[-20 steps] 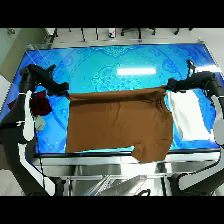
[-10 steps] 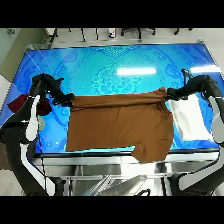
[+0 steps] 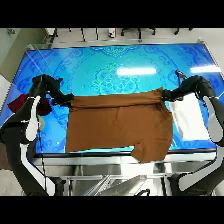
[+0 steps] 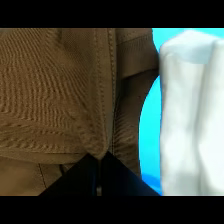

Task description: Fold the shirts.

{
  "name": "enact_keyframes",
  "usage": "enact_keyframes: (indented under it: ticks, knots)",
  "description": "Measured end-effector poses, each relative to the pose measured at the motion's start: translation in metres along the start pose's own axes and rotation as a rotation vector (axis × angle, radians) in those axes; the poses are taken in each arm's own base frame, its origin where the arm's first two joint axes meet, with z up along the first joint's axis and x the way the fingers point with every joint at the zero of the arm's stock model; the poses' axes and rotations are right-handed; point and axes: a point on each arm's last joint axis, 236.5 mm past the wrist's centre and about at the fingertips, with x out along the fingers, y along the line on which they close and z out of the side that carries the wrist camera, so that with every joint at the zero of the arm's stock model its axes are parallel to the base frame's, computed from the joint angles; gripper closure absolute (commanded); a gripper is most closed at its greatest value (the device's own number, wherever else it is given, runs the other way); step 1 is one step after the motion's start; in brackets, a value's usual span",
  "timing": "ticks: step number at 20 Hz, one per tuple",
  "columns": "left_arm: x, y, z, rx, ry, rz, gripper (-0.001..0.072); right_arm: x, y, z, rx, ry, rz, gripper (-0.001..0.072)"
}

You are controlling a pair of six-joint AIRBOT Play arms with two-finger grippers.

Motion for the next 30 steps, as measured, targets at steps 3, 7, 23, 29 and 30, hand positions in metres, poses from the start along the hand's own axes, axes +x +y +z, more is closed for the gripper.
enact_keyframes:
  ticks: [3, 7, 23, 29, 30]
  knots:
    - [0.000, 0.000, 0.005, -0.007, -0.021, -0.001, 0.0691, 0.002, 0.004, 0.002, -0.002, -0.007, 0.000, 0.0688]
    - [0.001, -0.007, 0.009, 0.008, -0.040, 0.002, 0.0690, 0.004, 0.010, 0.005, 0.001, -0.019, 0.006, 0.0687]
    - [-0.099, 0.009, -0.035, 0.004, 0.034, -0.001, 0.0002, -0.114, 0.006, -0.035, 0.170, -0.025, 0.047, 0.0325]
    - [-0.062, 0.030, -0.154, -0.080, 0.156, -0.141, 0.0001, -0.140, -0.007, -0.133, 0.365, -0.052, 0.083, 0.0323]
    - [-0.052, 0.029, -0.171, -0.095, 0.170, -0.175, 0.0001, -0.138, -0.005, -0.143, 0.391, -0.065, 0.101, 0.0323]
